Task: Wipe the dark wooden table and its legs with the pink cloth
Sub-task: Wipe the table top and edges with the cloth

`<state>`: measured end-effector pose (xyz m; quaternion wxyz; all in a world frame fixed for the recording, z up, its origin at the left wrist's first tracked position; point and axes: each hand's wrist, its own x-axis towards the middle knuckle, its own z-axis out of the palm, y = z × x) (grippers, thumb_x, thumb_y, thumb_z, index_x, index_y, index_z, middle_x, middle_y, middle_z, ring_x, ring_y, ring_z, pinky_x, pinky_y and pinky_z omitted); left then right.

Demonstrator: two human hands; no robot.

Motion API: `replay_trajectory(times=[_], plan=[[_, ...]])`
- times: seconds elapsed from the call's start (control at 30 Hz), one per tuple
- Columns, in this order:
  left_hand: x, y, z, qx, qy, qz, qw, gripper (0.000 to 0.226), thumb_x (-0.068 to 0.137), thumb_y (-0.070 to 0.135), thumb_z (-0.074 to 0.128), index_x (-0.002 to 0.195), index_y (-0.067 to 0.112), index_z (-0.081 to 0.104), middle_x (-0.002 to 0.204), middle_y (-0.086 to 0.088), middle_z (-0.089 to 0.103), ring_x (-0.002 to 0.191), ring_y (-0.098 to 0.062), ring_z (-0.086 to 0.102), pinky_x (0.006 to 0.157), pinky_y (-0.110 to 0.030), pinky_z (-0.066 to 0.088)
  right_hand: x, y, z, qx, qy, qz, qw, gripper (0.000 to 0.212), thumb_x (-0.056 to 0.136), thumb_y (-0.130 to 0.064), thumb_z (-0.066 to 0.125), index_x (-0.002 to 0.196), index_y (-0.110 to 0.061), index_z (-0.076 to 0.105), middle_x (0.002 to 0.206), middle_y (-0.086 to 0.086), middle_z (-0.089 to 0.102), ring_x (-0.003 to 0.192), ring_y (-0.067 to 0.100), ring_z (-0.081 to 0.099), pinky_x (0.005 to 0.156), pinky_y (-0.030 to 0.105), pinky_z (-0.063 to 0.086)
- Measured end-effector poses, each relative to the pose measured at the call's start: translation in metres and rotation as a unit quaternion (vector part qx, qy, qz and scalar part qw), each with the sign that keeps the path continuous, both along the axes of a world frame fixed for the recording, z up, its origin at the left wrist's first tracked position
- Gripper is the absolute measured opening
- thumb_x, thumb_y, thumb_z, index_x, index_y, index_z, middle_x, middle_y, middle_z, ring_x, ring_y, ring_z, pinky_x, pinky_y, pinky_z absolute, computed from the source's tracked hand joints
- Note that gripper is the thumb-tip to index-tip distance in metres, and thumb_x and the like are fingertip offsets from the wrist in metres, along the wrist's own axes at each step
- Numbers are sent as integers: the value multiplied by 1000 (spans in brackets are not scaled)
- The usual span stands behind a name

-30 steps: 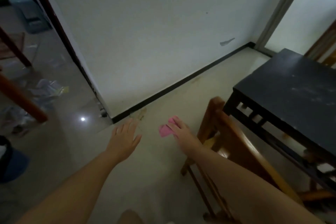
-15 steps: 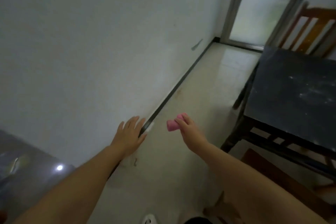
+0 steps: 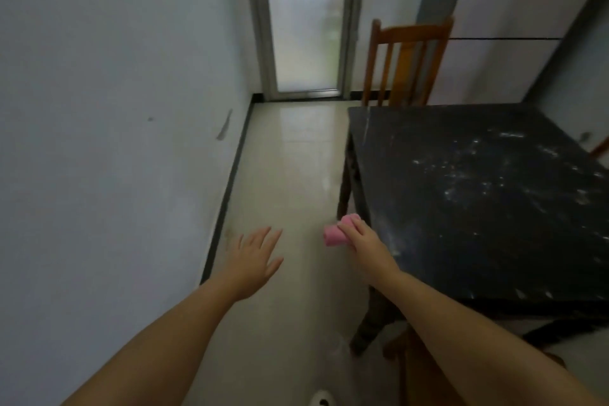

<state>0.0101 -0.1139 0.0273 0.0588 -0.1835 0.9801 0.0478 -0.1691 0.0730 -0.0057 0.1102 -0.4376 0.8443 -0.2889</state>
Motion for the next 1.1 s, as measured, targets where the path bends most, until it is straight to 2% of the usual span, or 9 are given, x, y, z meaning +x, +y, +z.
replay_trajectory(times=[0.1,0.3,0.43,0.6,0.77,0.83,0.9,1.03,1.1], plan=[[-72,-24,7,6,4,-45,999,91,66,61,-12,146,23,7,155,-2,12,141,-19,15,113,-40,10,-53,-1,18,-14,2,-78,997,18,95,-8,47,110,-15,55,117,2,48,101,17,51,84,34,47],[-230,-67,-2,5,-12,-197,980,86,71,62,-9,147,24,4,155,-1,9,142,-18,10,114,-40,7,-135,5,17,33,9,-239,970,37,96,-11,44,132,-22,48,145,-2,35,128,18,42,104,37,41],[-338,-78,5,-5,-32,-315,948,68,89,58,4,147,24,0,156,0,6,142,-18,6,114,-38,5,-173,12,15,31,-1,-396,918,44,96,-3,42,137,-18,45,149,1,33,133,20,38,106,28,31],[-452,-57,23,-6,-49,-444,894,60,96,47,26,147,24,3,155,-2,8,142,-18,5,117,-42,4,-182,27,12,12,-42,-536,843,47,97,-6,40,142,-20,40,152,1,30,139,21,32,113,31,25],[-514,8,3,-7,-47,-576,816,56,97,44,24,147,22,11,152,-5,20,140,-22,18,114,-43,15,-174,50,0,38,-64,-626,776,51,98,-5,40,147,-18,31,156,-3,21,145,16,18,118,28,15],[-523,40,-6,3,-35,-640,768,59,91,48,19,144,22,22,144,-8,37,132,-26,37,108,-47,26,-180,66,-5,23,-72,-653,754,51,98,-5,40,147,-19,32,156,0,22,144,17,23,119,31,17],[-533,69,-11,0,-45,-678,734,73,81,54,5,145,22,18,147,-6,33,135,-23,33,111,-46,20,-192,84,-9,-2,-81,-671,737,50,98,-4,39,146,-19,35,156,3,24,142,18,28,118,31,20],[-573,109,-32,4,-82,-656,750,68,87,56,5,147,24,4,154,2,12,141,-16,11,115,-39,7,-229,125,-11,-7,-82,-690,719,53,95,5,39,143,-17,41,153,8,29,137,24,36,114,25,20],[-597,130,-41,15,-82,-661,745,81,75,60,-7,147,24,5,154,2,13,141,-15,11,115,-39,7,-250,151,-14,10,-73,-699,711,55,94,5,40,143,-20,40,153,8,29,136,24,37,116,31,24]])
